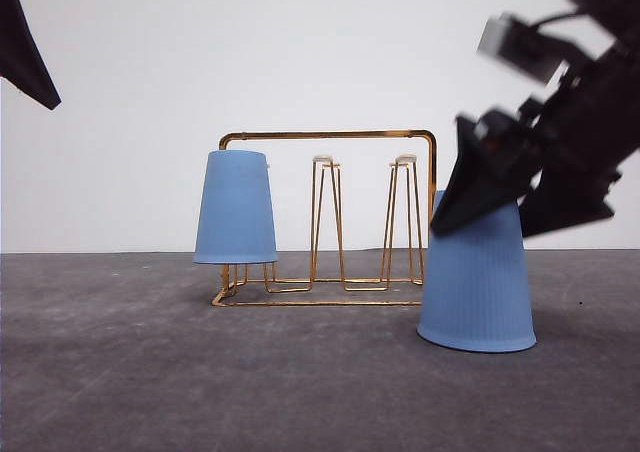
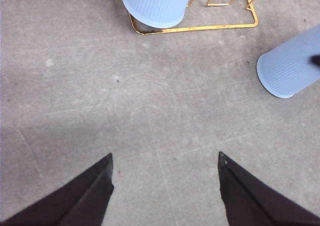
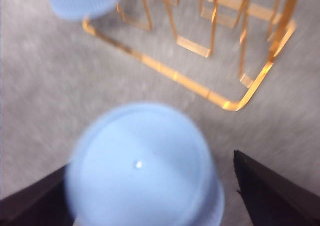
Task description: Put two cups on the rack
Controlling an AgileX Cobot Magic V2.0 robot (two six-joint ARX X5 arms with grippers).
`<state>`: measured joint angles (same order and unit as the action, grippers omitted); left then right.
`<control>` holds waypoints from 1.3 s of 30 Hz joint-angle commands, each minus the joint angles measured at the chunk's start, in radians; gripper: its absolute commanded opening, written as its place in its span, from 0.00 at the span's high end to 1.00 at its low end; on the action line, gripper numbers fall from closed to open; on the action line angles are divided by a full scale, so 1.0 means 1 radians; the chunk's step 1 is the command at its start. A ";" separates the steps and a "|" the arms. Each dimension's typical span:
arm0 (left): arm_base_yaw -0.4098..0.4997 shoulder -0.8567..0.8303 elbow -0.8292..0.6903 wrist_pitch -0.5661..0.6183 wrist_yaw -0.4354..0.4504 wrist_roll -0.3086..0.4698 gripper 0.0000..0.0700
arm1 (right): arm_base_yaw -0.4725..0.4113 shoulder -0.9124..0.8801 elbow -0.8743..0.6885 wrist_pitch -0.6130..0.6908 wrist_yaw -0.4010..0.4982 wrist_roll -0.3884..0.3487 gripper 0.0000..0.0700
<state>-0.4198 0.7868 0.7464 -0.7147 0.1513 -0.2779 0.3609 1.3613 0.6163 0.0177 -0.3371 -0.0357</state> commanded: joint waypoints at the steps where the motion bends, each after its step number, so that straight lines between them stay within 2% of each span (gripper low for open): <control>1: -0.003 0.008 0.008 0.004 -0.005 -0.002 0.45 | 0.007 0.035 0.007 0.006 0.003 0.010 0.25; 4: -0.003 0.008 0.008 0.004 -0.005 -0.002 0.45 | 0.011 0.049 0.009 -0.003 -0.006 0.021 0.43; 5: -0.003 0.008 0.008 0.004 -0.005 -0.002 0.45 | 0.011 0.044 0.014 -0.017 -0.009 0.035 0.45; 9: -0.003 0.008 0.008 0.004 -0.005 -0.001 0.45 | 0.011 0.006 0.078 -0.158 -0.001 0.079 0.46; 15: -0.003 0.008 0.008 0.004 -0.006 -0.001 0.45 | 0.011 -0.010 0.326 -0.529 0.048 0.081 0.46; 19: -0.003 0.009 0.008 0.004 -0.008 0.000 0.45 | 0.011 -0.010 0.469 -0.624 0.066 0.080 0.46; 22: -0.003 0.009 0.008 0.004 -0.019 0.000 0.45 | 0.011 -0.010 0.553 -0.616 0.085 0.077 0.46; 26: -0.003 0.009 0.008 0.004 -0.021 0.000 0.45 | 0.011 -0.008 0.607 -0.520 0.108 0.074 0.46; 33: -0.003 0.009 0.008 0.004 -0.021 0.000 0.45 | 0.011 0.045 0.610 -0.358 0.123 0.076 0.46; 39: -0.003 0.009 0.008 0.004 -0.021 0.000 0.45 | 0.011 0.147 0.610 -0.330 0.125 0.073 0.46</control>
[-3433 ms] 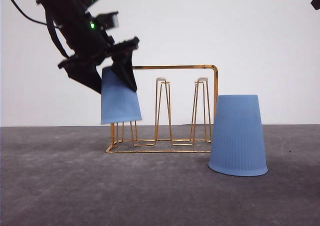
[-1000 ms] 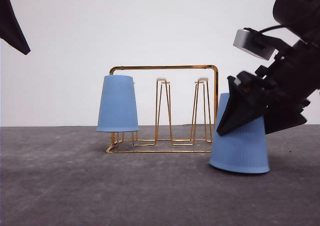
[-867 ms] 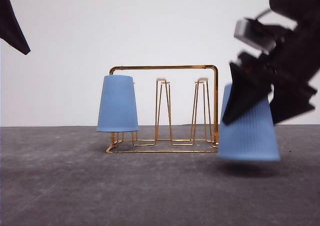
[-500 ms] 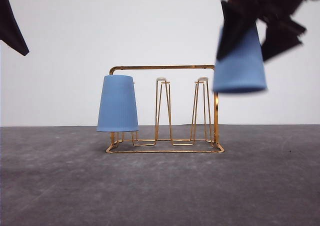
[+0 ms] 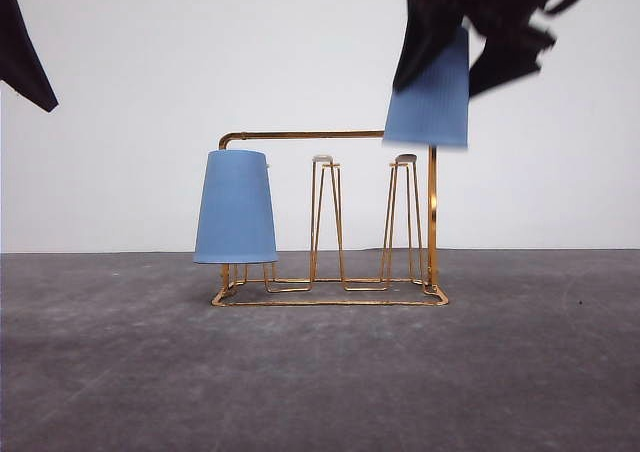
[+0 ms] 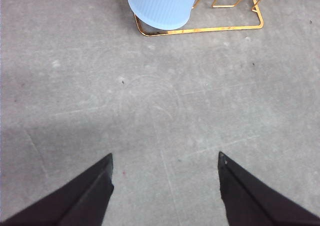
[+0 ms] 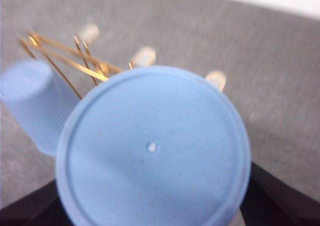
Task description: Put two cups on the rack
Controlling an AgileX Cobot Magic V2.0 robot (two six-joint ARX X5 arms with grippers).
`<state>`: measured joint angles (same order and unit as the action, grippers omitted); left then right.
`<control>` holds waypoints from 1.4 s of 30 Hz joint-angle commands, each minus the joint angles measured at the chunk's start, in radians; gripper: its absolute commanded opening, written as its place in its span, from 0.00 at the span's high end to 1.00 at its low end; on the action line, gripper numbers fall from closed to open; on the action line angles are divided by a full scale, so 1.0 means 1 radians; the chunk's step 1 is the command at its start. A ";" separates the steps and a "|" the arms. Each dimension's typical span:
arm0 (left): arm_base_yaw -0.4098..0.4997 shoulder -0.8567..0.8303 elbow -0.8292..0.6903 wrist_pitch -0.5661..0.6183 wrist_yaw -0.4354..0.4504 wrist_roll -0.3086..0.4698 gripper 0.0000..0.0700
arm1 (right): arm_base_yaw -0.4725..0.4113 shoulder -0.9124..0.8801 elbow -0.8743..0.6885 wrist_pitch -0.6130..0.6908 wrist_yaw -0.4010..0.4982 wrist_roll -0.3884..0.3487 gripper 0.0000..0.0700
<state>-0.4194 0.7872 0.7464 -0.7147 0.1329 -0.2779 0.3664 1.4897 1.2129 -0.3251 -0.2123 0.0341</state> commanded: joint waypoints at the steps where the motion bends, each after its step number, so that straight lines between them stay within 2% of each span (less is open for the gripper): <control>1: -0.003 0.008 0.008 0.004 -0.003 0.000 0.45 | 0.006 0.037 0.013 0.014 0.000 0.003 0.46; 8: -0.003 0.008 0.008 0.004 -0.003 0.000 0.45 | 0.005 0.162 0.013 0.050 0.003 -0.016 0.46; 10: -0.003 0.008 0.008 0.004 -0.003 0.000 0.45 | 0.006 0.191 0.013 0.057 0.003 -0.016 0.43; 17: -0.003 0.008 0.008 0.004 -0.003 0.000 0.45 | 0.011 0.252 0.013 0.056 0.004 -0.016 0.23; 20: -0.003 0.008 0.008 0.004 -0.003 0.000 0.45 | 0.016 0.248 0.014 0.055 0.004 -0.014 0.06; 22: -0.003 0.008 0.008 0.004 -0.003 0.000 0.45 | 0.017 0.241 0.023 0.030 0.004 -0.001 0.00; 25: -0.003 0.008 0.008 0.003 -0.003 0.000 0.45 | 0.015 0.225 0.070 -0.075 0.004 0.007 0.00; 29: -0.003 0.008 0.008 0.003 -0.003 0.000 0.45 | 0.016 0.190 0.171 -0.308 0.003 0.008 0.01; 31: -0.003 0.008 0.008 0.003 -0.003 0.000 0.45 | 0.018 0.165 0.204 -0.417 0.002 0.006 0.08; 34: -0.003 0.008 0.008 0.003 -0.003 0.000 0.45 | 0.021 0.119 0.207 -0.536 0.003 -0.019 0.28; 35: -0.003 0.008 0.008 0.003 -0.003 0.000 0.45 | 0.022 0.103 0.203 -0.567 0.003 -0.030 0.30; 38: -0.003 0.008 0.008 0.002 -0.003 0.000 0.45 | 0.023 0.038 0.142 -0.578 0.000 -0.045 0.31; 42: -0.003 0.008 0.008 0.002 -0.003 0.000 0.45 | 0.023 -0.110 -0.051 -0.449 -0.016 -0.045 0.31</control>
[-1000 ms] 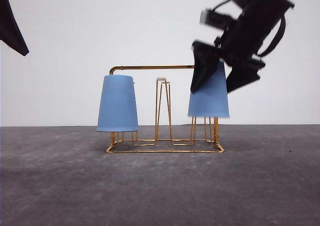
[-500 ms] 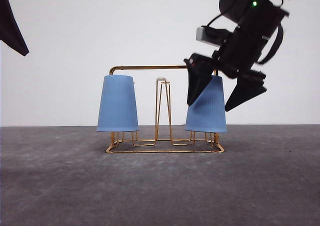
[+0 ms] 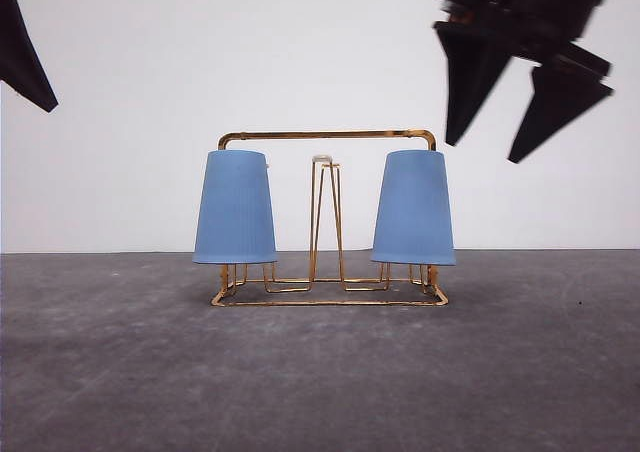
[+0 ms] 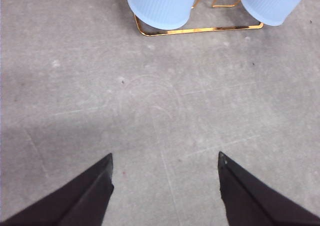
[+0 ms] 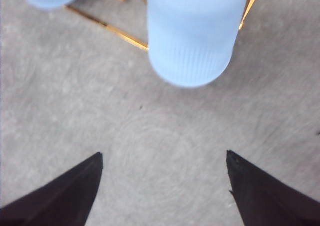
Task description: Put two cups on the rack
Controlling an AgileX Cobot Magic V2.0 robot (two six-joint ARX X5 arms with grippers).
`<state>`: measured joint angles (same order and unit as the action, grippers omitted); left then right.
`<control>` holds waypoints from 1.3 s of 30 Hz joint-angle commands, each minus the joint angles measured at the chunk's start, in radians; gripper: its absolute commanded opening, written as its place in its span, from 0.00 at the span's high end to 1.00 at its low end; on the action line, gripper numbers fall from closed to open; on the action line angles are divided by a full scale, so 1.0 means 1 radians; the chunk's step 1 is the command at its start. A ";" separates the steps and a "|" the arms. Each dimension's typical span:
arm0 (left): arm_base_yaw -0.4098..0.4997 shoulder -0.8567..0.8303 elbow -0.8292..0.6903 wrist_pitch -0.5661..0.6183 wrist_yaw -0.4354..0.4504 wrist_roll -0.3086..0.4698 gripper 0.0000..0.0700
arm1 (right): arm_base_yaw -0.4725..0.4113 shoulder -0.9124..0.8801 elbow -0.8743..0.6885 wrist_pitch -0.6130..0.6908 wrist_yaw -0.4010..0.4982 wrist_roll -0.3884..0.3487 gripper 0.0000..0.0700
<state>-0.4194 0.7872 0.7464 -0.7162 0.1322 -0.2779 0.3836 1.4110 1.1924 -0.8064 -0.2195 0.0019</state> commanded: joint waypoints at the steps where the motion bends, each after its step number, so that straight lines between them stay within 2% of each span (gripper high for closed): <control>1: -0.003 0.008 0.008 0.003 -0.002 0.000 0.45 | 0.006 -0.074 -0.087 0.076 -0.021 -0.012 0.31; 4: -0.003 0.008 0.008 0.003 -0.002 0.000 0.45 | 0.006 -0.205 -0.259 0.207 -0.056 0.000 0.31; 7: -0.003 0.008 0.008 0.003 -0.002 0.001 0.45 | 0.006 -0.335 -0.420 0.328 -0.072 0.048 0.31; 10: -0.003 0.008 0.008 0.005 -0.003 0.013 0.45 | 0.007 -0.458 -0.562 0.432 -0.072 0.128 0.31; 14: -0.003 0.008 0.008 0.006 -0.002 0.070 0.45 | 0.008 -0.584 -0.709 0.557 -0.071 0.222 0.31; 16: -0.003 0.008 0.008 0.002 -0.001 0.118 0.45 | 0.008 -0.618 -0.744 0.573 -0.068 0.226 0.31; 19: -0.003 0.007 0.008 -0.001 -0.001 0.134 0.45 | 0.008 -0.641 -0.745 0.552 -0.069 0.226 0.32; 20: -0.003 0.008 0.008 -0.001 -0.001 0.134 0.54 | 0.008 -0.647 -0.745 0.551 -0.069 0.226 0.36; 21: -0.004 0.008 0.008 0.000 -0.001 0.137 0.74 | 0.008 -0.650 -0.745 0.551 -0.068 0.226 0.50; 22: -0.005 0.008 0.008 0.004 -0.001 0.144 1.00 | 0.008 -0.650 -0.745 0.553 -0.068 0.226 0.74; 23: -0.005 0.008 0.008 0.015 -0.001 0.160 1.00 | 0.008 -0.649 -0.745 0.554 -0.066 0.222 0.91; 24: -0.005 0.008 0.008 0.027 -0.001 0.181 1.00 | 0.008 -0.648 -0.745 0.556 -0.065 0.221 0.97; 29: -0.001 0.003 0.008 0.061 -0.049 0.351 1.00 | 0.008 -0.648 -0.745 0.568 -0.068 0.222 0.95; 39: -0.002 0.003 0.008 0.059 -0.058 0.364 1.00 | 0.008 -0.648 -0.745 0.602 -0.068 0.222 0.95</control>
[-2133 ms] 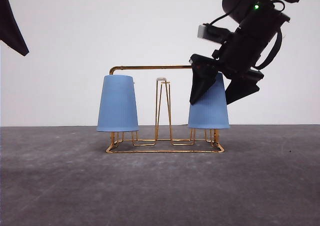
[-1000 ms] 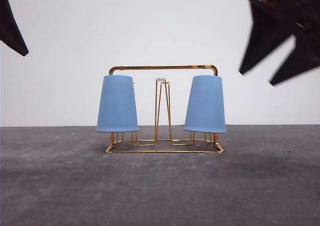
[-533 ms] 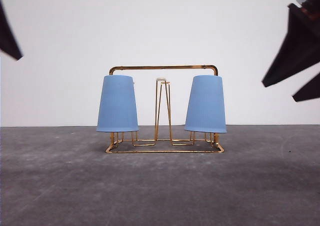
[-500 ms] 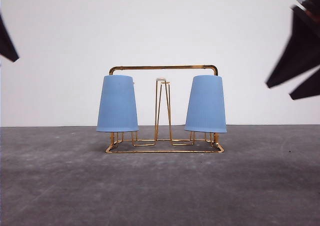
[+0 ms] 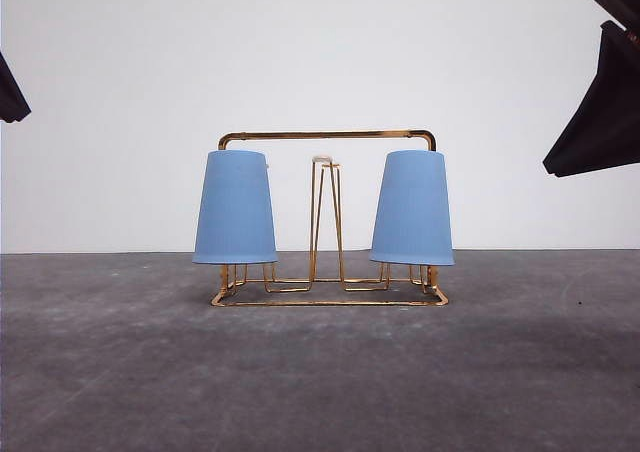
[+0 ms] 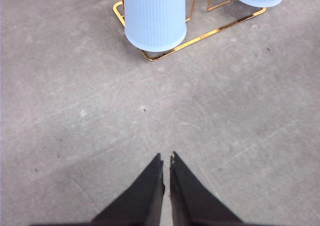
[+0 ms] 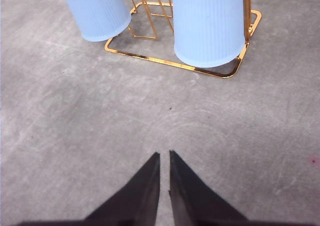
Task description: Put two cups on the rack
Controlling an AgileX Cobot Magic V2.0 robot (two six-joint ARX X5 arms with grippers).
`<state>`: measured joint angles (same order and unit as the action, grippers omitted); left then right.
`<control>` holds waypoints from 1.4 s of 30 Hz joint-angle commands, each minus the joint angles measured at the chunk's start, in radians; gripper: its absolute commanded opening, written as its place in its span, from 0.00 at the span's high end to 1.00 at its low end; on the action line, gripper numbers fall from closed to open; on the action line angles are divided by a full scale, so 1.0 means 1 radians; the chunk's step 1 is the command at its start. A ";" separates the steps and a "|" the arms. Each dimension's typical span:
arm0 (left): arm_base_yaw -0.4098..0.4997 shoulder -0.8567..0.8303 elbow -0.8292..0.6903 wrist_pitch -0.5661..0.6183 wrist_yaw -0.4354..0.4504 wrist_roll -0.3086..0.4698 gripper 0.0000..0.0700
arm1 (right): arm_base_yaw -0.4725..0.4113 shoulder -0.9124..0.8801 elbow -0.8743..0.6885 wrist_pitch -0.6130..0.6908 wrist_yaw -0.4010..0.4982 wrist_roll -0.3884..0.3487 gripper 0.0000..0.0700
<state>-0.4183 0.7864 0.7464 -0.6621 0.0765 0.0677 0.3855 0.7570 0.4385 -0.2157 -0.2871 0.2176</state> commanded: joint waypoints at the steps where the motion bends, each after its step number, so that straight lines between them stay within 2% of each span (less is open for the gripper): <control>1: -0.003 0.004 0.008 0.005 -0.002 0.018 1.00 | 0.006 0.006 0.008 0.011 -0.001 0.006 0.95; 8: 0.016 -0.050 -0.044 0.032 -0.002 0.014 1.00 | 0.006 0.006 0.008 0.013 -0.001 0.006 0.95; 10: 0.046 -0.113 -0.118 0.095 -0.002 -0.020 1.00 | 0.006 0.006 0.008 0.014 -0.001 0.006 0.95; 12: 0.093 -0.208 -0.223 0.214 -0.002 -0.044 1.00 | 0.006 0.006 0.008 0.014 -0.001 0.006 0.95; 16: 0.203 -0.415 -0.417 0.423 -0.002 -0.053 1.00 | 0.006 0.006 0.008 0.014 0.000 0.006 0.95; 19: 0.291 -0.551 -0.526 0.495 -0.012 -0.053 1.00 | 0.006 0.006 0.008 0.014 -0.001 0.006 0.95; 23: 0.384 -0.680 -0.628 0.501 -0.026 -0.054 1.00 | 0.006 0.006 0.008 0.014 -0.001 0.006 0.95; 26: 0.420 -0.739 -0.680 0.501 -0.026 -0.060 1.00 | 0.006 0.006 0.008 0.014 -0.001 0.006 0.95; 31: 0.424 -0.784 -0.734 0.504 -0.026 -0.060 1.00 | 0.006 0.006 0.008 0.014 -0.001 0.006 0.95; 42: 0.424 -0.782 -0.734 0.503 -0.026 -0.060 1.00 | 0.006 0.006 0.008 0.014 0.000 0.006 0.95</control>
<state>0.0055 0.0052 0.0269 -0.1749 0.0509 0.0093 0.3855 0.7570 0.4385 -0.2115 -0.2871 0.2176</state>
